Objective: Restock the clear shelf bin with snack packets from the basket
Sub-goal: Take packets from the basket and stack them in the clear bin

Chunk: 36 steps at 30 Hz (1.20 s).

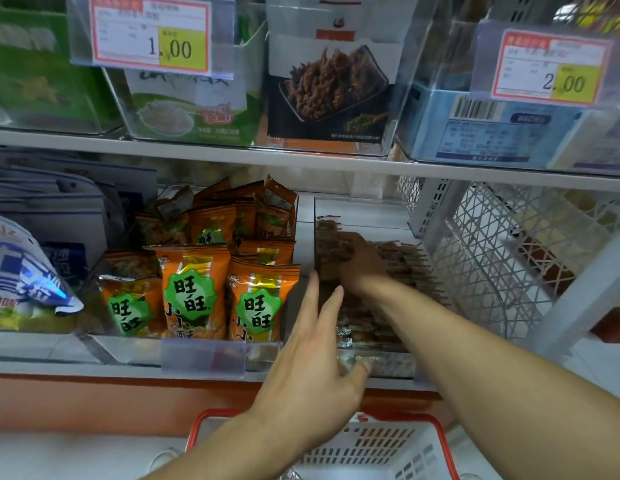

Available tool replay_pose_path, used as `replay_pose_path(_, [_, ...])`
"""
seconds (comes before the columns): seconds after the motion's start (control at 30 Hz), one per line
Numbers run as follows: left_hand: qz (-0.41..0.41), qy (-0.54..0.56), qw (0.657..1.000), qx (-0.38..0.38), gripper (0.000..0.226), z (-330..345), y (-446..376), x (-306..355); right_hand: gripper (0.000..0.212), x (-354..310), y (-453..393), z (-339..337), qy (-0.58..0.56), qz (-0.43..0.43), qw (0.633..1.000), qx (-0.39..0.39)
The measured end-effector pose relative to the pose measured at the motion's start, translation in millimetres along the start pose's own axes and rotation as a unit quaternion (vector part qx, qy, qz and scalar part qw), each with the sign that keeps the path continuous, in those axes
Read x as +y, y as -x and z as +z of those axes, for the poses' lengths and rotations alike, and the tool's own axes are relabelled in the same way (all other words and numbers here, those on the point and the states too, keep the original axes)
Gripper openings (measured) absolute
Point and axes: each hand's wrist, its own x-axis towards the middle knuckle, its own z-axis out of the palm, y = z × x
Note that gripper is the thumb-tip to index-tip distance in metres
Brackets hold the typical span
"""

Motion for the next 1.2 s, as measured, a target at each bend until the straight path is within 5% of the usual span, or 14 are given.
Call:
replay_pose_path(0.07, [0.015, -0.012, 0.999, 0.026, 0.095, 0, 7, -2, 0.041, -7, 12, -14, 0.001, -0.035, 0.999, 0.036])
replay_pose_path(0.13, [0.067, -0.093, 0.992, 0.056, 0.085, -2, 19, -2, 0.036, -13, 40, -24, -0.048, -0.12, 0.98, 0.153])
replay_pose_path(0.23, [0.171, -0.18, 0.962, 0.112, 0.043, -7, 37, -5, 0.037, -9, 102, -27, -0.212, -0.318, 0.887, 0.259])
replay_pose_path(0.3, [0.194, -0.204, 0.953, 0.113, 0.02, -6, 47, -18, 0.035, 13, 147, -11, -0.216, -0.405, 0.865, 0.202])
replay_pose_path(0.37, [0.13, -0.229, 0.964, 0.032, 0.018, 3, 53, -38, 0.026, 55, 180, 16, -0.167, -0.37, 0.908, 0.106])
replay_pose_path(0.43, [0.033, -0.234, 0.967, -0.093, 0.022, 22, 57, -66, 0.024, 111, 201, 48, -0.027, -0.23, 0.971, -0.053])
replay_pose_path(0.47, [-0.012, -0.233, 0.959, -0.159, 0.025, 35, 60, -82, 0.023, 142, 209, 62, 0.078, -0.132, 0.973, -0.171])
replay_pose_path(0.53, [-0.079, -0.243, 0.926, -0.279, 0.034, 62, 67, -118, 0.025, 205, 228, 84, 0.225, 0.044, 0.904, -0.36])
replay_pose_path(0.57, [-0.106, -0.249, 0.908, -0.32, 0.038, 75, 73, -138, 0.032, 231, 239, 92, 0.243, 0.094, 0.882, -0.392])
replay_pose_path(0.67, [-0.192, -0.262, 0.862, -0.39, 0.055, 105, 88, -192, 0.063, 281, 262, 111, 0.258, 0.133, 0.868, -0.402])
replay_pose_path(0.77, [-0.252, -0.213, 0.86, -0.389, 0.059, 135, 82, -222, 0.091, 300, 258, 135, 0.3, 0.069, 0.87, -0.384])
replay_pose_path(0.87, [-0.226, -0.205, 0.875, -0.375, 0.057, 171, 72, -235, 0.093, 307, 241, 154, 0.343, -0.038, 0.86, -0.375])
replay_pose_path(0.97, [-0.197, -0.218, 0.875, -0.386, 0.068, 206, 75, -242, 0.106, 317, 234, 168, 0.359, -0.046, 0.827, -0.43])
replay_pose_path(1.2, [-0.121, -0.326, 0.834, -0.429, 0.058, 234, 84, -260, 0.078, 333, 222, 188, 0.389, -0.08, 0.794, -0.461])
